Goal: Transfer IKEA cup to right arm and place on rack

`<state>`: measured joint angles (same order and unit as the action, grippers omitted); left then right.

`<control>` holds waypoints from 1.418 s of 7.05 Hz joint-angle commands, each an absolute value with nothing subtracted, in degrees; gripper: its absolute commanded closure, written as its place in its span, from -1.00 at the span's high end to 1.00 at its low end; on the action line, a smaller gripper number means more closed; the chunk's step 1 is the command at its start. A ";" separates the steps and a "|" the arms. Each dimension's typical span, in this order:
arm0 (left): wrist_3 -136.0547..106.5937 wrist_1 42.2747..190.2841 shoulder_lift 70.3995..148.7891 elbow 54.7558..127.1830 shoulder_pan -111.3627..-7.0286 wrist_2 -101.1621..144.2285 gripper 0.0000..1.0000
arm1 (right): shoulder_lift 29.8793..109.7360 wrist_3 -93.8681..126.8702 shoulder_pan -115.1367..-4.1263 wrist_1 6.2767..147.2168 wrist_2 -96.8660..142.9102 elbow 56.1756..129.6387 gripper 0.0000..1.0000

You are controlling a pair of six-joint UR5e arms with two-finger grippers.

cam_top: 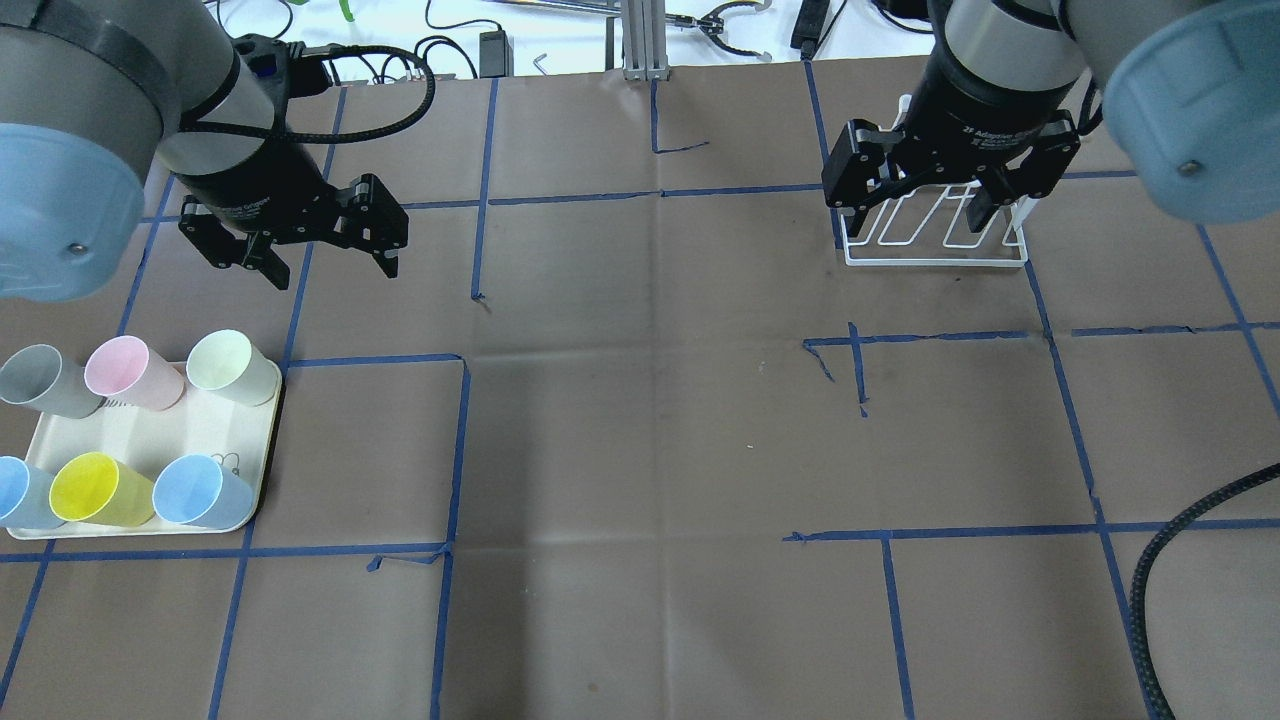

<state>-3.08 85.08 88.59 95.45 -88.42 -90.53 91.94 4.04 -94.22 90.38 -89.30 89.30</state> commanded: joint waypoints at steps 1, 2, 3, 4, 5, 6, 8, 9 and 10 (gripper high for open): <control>-3.08 85.08 88.51 95.45 -88.42 -90.53 0.99 | 91.93 4.04 -94.22 90.35 -89.21 89.30 1.00; -2.99 85.08 88.59 95.45 -88.42 -90.53 1.00 | 91.93 4.04 -94.22 90.35 -89.21 89.30 1.00; -2.99 84.99 88.59 95.45 -88.42 -90.53 1.00 | 91.93 4.04 -94.22 90.35 -89.21 89.30 1.00; -3.08 85.08 88.59 95.45 -88.42 -90.53 1.00 | 91.93 4.04 -94.22 90.35 -89.21 89.30 1.00; -2.99 85.08 88.51 95.45 -88.42 -90.53 1.00 | 91.93 4.04 -94.22 90.44 -89.21 89.30 1.00; -3.08 85.08 88.59 95.45 -88.42 -90.53 1.00 | 91.93 4.04 -94.22 90.35 -89.21 89.30 1.00; -2.90 85.08 88.42 95.62 -88.42 -90.53 0.99 | 91.93 4.04 -94.22 90.26 -89.21 89.38 1.00; -2.29 84.99 88.16 95.71 -88.07 -90.35 1.00 | 91.93 4.04 -94.22 90.26 -89.21 89.38 1.00; 2.67 84.64 87.98 96.41 -87.20 -90.61 1.00 | 91.93 4.04 -94.22 90.18 -89.21 89.38 1.00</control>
